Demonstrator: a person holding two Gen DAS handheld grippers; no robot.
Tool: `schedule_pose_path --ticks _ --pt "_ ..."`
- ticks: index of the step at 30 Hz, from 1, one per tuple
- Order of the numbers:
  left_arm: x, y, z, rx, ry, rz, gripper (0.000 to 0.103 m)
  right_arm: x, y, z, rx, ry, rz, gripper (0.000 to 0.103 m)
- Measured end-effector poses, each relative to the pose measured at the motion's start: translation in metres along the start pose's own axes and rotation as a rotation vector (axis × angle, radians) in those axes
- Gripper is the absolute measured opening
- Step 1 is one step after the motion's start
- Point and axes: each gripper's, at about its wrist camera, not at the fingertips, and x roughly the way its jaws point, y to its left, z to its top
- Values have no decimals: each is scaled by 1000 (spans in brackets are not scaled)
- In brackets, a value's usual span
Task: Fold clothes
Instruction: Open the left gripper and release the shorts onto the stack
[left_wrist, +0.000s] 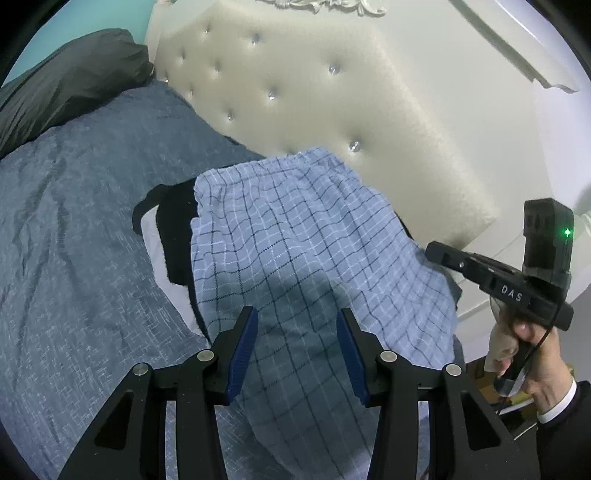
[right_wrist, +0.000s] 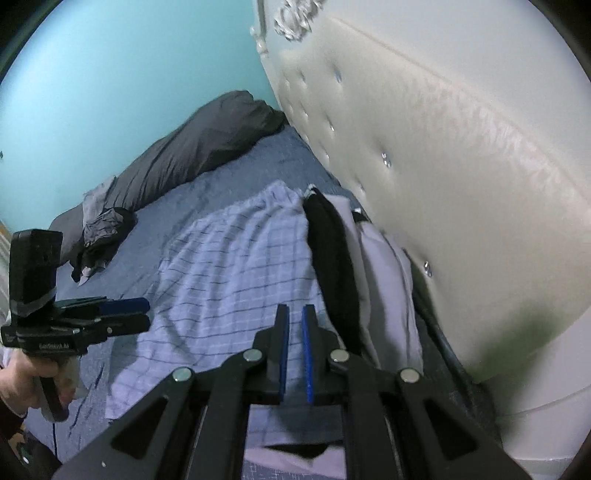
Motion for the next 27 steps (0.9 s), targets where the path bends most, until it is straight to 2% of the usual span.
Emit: schedule_pose_path --ticks 4,10,19,27 --pt "0 -2 -7 13 14 3 48 -1 6 -10 -22 12 -4 6" --pt "-3 -1 -14 -9 16 4 48 4 0 -20 22 17 -6 6" --pt "-39 -11 -16 4 -23 10 48 -26 16 -17 15 -45 -9 6" --pt "-85 -14 -24 6 -50 34 48 -48 56 -20 -12 -69 1 6"
